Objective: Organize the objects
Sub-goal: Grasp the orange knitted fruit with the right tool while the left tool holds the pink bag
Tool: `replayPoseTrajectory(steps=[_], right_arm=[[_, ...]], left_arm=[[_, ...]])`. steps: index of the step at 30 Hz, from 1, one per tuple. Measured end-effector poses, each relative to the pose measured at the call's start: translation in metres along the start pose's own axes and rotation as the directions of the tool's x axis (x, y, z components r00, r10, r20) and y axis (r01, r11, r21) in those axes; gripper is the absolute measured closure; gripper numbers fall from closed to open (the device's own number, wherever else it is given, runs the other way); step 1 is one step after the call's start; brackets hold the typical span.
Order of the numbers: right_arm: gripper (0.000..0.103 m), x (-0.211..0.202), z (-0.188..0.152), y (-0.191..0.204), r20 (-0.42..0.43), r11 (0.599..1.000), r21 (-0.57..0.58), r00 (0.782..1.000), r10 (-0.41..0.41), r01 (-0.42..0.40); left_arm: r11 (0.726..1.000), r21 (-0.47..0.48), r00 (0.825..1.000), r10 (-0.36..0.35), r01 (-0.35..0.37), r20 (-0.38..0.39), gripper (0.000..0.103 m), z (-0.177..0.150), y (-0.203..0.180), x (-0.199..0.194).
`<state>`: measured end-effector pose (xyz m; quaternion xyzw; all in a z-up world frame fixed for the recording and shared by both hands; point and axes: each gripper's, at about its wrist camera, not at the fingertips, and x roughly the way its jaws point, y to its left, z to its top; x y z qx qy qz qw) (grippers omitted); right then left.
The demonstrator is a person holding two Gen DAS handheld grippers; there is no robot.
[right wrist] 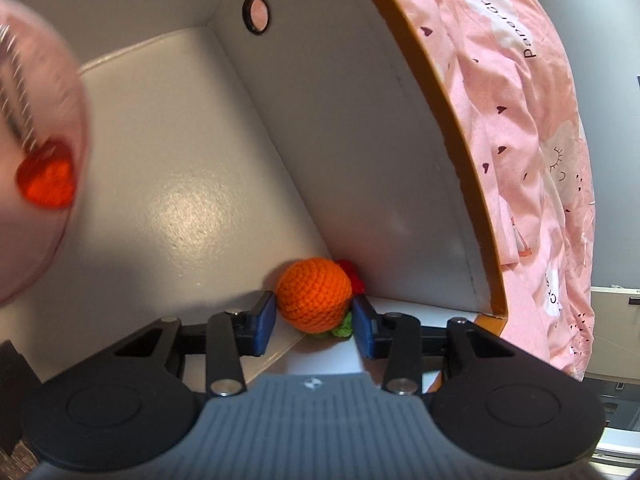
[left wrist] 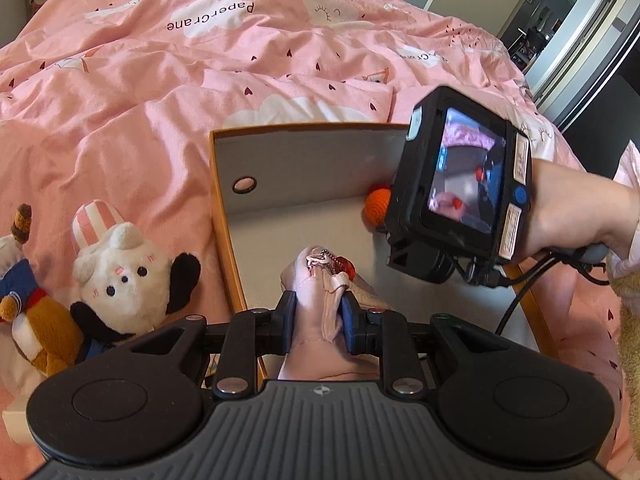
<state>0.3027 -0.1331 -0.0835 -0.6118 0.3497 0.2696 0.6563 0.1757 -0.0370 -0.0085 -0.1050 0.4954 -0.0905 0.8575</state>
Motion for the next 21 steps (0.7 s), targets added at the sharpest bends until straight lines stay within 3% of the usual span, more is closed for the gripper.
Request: replayPoseTrajectory(steps=[6,11,21], right_arm=[[0.061,-0.039,-0.009,-0.003,0.088,0.994,0.081,0.994,0.072,-0.079],[0.061,-0.081,-0.022,0.003,0.178,0.981,0.117,0.975,0.134,-0.156],[0.061,-0.125,-0.042,0.028,0.269,0.956,0.12,0.936,0.227,-0.267]], left_arm=[[0.999,-0.022,0.998,0.036,-0.037,-0.044,0.077,-0.017,-0.007,-0.003],[0.996,-0.057,0.996,0.063,-0.067,-0.064,0.077,-0.031,-0.014,-0.008],[0.991,0.001,0.984,0.136,-0.137,-0.113,0.072,-0.051,-0.029,-0.012]])
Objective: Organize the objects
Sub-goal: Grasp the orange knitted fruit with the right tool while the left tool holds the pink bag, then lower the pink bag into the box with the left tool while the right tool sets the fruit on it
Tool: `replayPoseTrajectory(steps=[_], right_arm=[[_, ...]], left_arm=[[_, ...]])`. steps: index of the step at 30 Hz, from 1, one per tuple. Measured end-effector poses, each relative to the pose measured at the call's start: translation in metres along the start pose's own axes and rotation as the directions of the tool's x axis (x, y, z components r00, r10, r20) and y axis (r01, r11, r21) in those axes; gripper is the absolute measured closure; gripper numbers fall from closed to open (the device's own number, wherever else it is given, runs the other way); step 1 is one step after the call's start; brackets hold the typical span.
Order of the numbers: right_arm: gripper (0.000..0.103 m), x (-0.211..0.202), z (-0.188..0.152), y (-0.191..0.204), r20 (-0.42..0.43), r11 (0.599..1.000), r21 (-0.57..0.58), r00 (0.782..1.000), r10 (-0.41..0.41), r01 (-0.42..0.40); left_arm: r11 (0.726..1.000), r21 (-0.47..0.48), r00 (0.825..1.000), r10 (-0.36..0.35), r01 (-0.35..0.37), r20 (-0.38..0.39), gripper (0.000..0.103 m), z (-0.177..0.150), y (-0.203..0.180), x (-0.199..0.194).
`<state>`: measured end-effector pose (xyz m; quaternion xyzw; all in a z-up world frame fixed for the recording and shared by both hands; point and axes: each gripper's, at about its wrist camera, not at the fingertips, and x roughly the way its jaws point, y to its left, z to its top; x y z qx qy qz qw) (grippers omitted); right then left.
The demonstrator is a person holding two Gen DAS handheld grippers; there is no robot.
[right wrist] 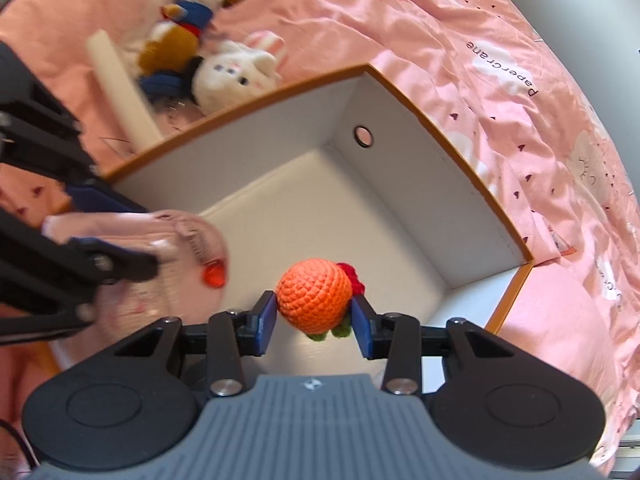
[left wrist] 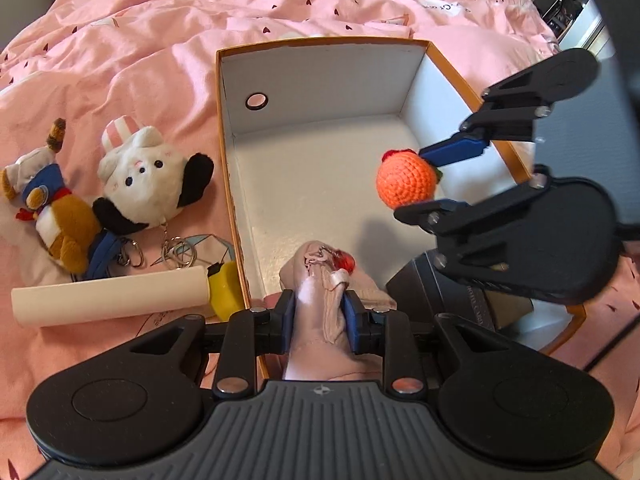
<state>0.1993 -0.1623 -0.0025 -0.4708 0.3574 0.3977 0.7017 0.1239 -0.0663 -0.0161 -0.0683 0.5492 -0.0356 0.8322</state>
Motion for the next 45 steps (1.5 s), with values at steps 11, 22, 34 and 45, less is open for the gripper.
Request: replayPoseTrajectory(steps=[11,22,34,45], right_arm=[[0.061,-0.023,-0.013,0.013,0.043,0.991,0.074,0.994,0.105,-0.108],[0.061,-0.014,-0.011,0.044,0.028,0.981,0.027,0.981,0.192,-0.193],[0.061,-0.026,0.004,0.049,0.023,0.986,0.005,0.985,0.168,-0.168],[0.061,-0.024,-0.003,0.048,-0.002,0.986,0.029,0.986,0.166,-0.166]], left_arm=[[0.996,0.045,0.994,-0.079,0.082,-0.073,0.063,-0.009,0.005,-0.005],[0.979,0.105,0.984,-0.176,0.176,-0.006,0.062,-0.016,0.026,-0.036],[0.987,0.059,0.986,-0.156,0.153,0.061,0.06,-0.007,0.046,-0.051],[0.995,0.092,0.997,-0.037,0.043,-0.066,0.059,-0.014,0.038,-0.015]])
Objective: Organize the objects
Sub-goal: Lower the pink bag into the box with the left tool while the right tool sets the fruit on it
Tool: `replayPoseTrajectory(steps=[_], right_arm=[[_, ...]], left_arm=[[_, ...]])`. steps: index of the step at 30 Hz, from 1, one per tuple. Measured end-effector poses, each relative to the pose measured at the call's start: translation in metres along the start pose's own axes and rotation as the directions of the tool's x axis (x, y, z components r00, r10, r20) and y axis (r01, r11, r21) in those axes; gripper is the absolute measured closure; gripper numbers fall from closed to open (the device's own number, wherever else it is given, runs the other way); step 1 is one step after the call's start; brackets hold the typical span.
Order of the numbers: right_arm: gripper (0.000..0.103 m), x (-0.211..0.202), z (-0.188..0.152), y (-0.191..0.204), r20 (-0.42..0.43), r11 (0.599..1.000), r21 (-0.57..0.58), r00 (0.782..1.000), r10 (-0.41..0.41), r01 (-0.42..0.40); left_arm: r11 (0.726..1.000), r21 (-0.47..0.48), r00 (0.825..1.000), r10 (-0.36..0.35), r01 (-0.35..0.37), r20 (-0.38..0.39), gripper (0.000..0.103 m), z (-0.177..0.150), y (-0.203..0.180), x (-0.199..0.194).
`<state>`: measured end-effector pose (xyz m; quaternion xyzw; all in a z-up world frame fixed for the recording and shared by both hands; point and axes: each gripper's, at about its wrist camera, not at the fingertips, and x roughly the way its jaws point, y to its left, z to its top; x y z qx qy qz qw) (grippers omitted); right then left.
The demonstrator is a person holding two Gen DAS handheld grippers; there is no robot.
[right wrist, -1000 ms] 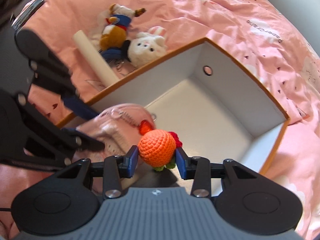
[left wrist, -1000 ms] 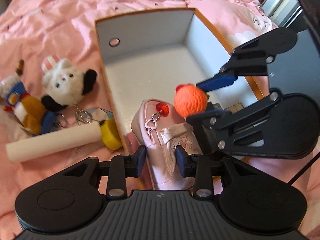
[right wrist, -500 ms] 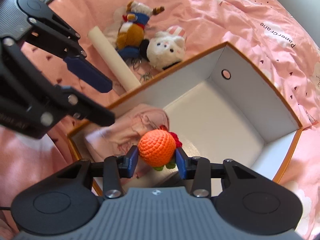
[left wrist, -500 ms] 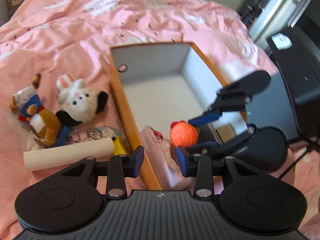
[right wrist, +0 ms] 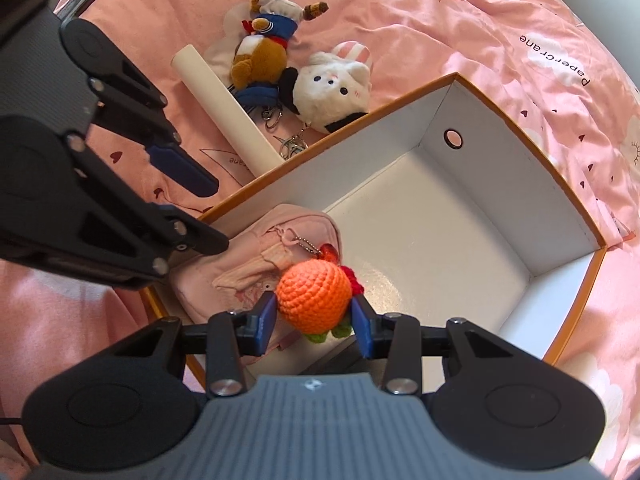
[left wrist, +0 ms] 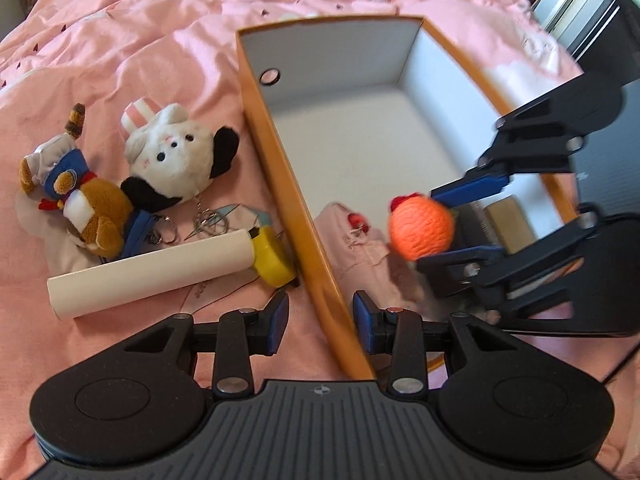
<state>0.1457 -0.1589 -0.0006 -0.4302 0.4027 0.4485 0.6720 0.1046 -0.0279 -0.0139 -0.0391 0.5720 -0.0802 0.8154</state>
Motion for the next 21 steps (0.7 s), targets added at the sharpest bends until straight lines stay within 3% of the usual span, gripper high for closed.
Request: replayPoseTrajectory(steps=[4,10,13,17,21], right_arm=[[0.061,-0.003,0.002,-0.003,0.02,1.0,0.019,1.0,0.022,-0.022],[0.061,0.001,0.006,-0.006,0.014,0.999,0.027,1.0,0.019,-0.02],[0.061,0.007,0.004,-0.007,0.012,0.998,0.049,0.999,0.04,-0.04],[0.061,0.005,0.001,-0.006,0.021,0.994,0.068,0.996,0.083,-0.085],[0.061,-0.002,0.003,-0.006,0.015,0.997,0.055,0.998,0.058,-0.059]], left_arm=[[0.999,0.017,0.999,0.032,-0.031,-0.027,0.054,0.003,-0.002,0.006],[0.983,0.139,0.99,0.13,-0.122,-0.049,0.053,0.005,-0.022,0.017],[0.989,0.113,0.993,0.101,-0.094,-0.058,0.06,0.006,-0.017,0.02],[0.997,0.061,0.994,0.046,-0.04,-0.095,0.06,0.007,-0.007,0.026],[0.995,0.083,0.992,0.064,-0.055,-0.11,0.059,0.008,-0.012,0.032]])
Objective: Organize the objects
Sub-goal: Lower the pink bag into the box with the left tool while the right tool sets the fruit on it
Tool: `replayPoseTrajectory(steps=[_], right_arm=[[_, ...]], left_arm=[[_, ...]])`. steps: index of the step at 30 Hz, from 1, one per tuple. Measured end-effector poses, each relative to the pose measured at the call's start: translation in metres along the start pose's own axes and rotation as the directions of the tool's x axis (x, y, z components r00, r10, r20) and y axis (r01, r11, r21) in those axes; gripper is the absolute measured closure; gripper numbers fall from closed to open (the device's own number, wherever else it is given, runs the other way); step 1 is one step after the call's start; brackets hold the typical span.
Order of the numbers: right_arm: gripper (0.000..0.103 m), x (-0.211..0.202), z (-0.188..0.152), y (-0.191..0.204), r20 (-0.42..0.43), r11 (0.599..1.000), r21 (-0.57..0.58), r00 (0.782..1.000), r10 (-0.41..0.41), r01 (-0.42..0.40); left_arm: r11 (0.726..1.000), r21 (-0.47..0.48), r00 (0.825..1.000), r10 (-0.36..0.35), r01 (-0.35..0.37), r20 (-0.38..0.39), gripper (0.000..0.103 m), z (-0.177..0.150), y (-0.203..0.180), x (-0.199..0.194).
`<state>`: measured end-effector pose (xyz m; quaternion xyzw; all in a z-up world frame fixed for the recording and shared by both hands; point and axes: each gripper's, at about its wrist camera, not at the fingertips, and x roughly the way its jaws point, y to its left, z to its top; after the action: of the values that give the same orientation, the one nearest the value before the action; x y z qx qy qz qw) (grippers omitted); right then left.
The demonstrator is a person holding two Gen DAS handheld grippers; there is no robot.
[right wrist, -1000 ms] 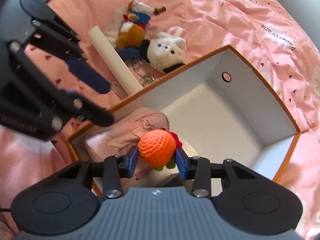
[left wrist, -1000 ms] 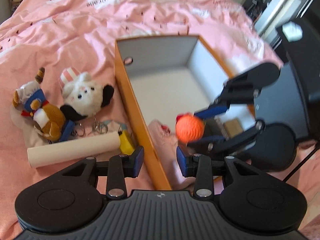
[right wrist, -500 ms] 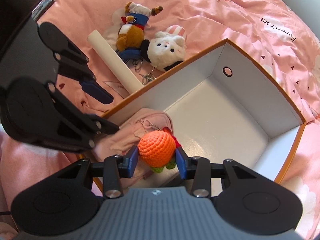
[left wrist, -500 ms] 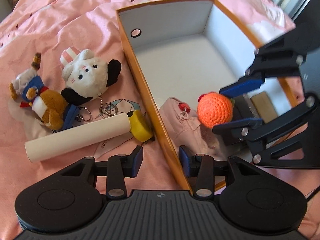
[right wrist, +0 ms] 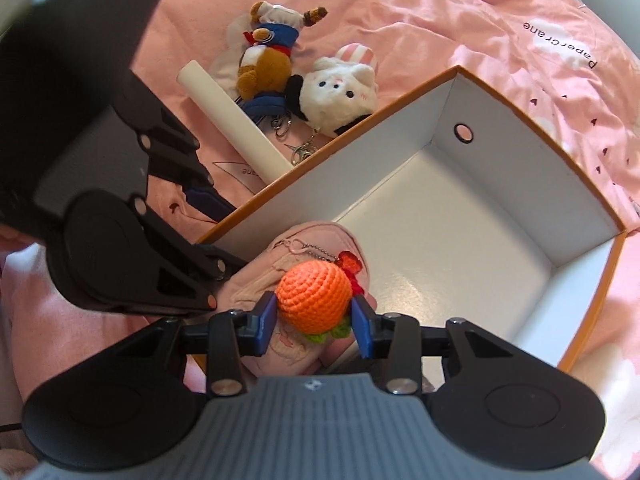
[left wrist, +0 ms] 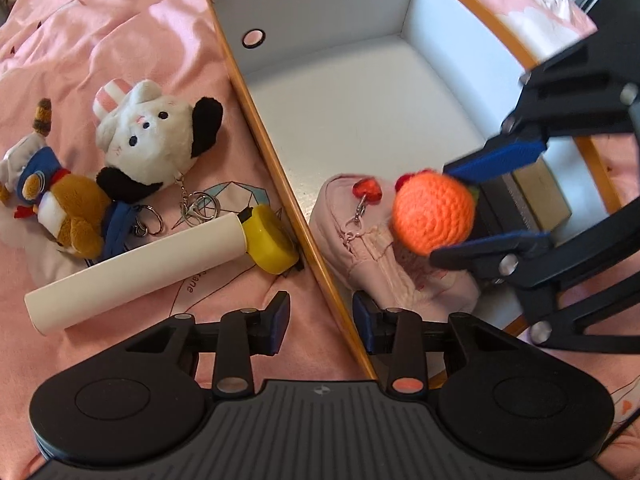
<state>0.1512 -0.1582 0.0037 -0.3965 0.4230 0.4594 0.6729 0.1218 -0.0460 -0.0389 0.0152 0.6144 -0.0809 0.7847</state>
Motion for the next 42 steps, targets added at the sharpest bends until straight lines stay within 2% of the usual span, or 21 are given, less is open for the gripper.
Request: replayPoseTrajectory(steps=[2,4,11,16,23,27,30,32,33,39,42], right_arm=[[0.061,-0.003,0.001,-0.001,0.003,1.0,-0.01,1.0,-0.017,0.017],[0.061,-0.004,0.001,-0.003,0.004,0.999,-0.006,0.999,-0.034,0.034],[0.061,0.011,-0.003,0.002,-0.027,1.0,-0.015,0.999,0.027,-0.028],[0.061,0.028,-0.007,0.005,-0.079,0.999,-0.009,0.996,0.036,-0.037],[0.061,0.017,-0.011,0.005,-0.056,0.999,-0.005,0.998,0.035,-0.036],[0.06,0.013,-0.012,0.005,-0.065,0.998,-0.016,0.996,0.067,-0.068],[0.058,0.013,-0.009,0.005,-0.066,0.997,-0.019,0.995,0.075,-0.076],[0.051,0.014,-0.006,0.004,-0.057,0.997,-0.014,0.996,0.072,-0.073],[0.05,0.014,-0.004,0.004,-0.051,0.997,-0.012,0.996,0.072,-0.073],[0.051,0.019,0.001,0.001,-0.048,0.994,-0.001,0.993,0.106,-0.107],[0.052,0.01,0.003,-0.005,-0.034,0.998,0.004,0.997,0.069,-0.069]], left_arm=[[1.0,0.015,1.0,0.019,-0.02,0.011,0.056,-0.001,-0.003,-0.001],[1.0,0.012,0.999,0.015,-0.016,0.034,0.048,-0.004,-0.001,-0.008],[0.999,-0.014,0.99,-0.037,0.04,0.139,0.045,-0.004,0.015,-0.042],[0.999,-0.031,0.991,-0.03,0.035,0.13,0.045,0.002,0.015,-0.031],[1.0,0.025,0.996,-0.001,-0.001,0.084,0.045,-0.001,0.005,-0.011],[0.999,0.041,0.998,0.018,-0.021,0.06,0.046,-0.003,0.002,-0.005],[0.999,0.033,0.999,0.014,-0.015,0.039,0.047,-0.004,0.004,0.001],[0.999,0.036,0.999,0.014,-0.016,0.034,0.047,-0.005,0.003,0.004],[0.999,0.035,0.999,0.014,-0.015,0.032,0.047,-0.005,0.004,0.005],[0.999,0.035,0.998,-0.015,0.013,0.059,0.048,-0.009,0.008,-0.002],[0.998,0.043,0.995,-0.042,0.038,0.087,0.047,-0.009,0.009,-0.012]])
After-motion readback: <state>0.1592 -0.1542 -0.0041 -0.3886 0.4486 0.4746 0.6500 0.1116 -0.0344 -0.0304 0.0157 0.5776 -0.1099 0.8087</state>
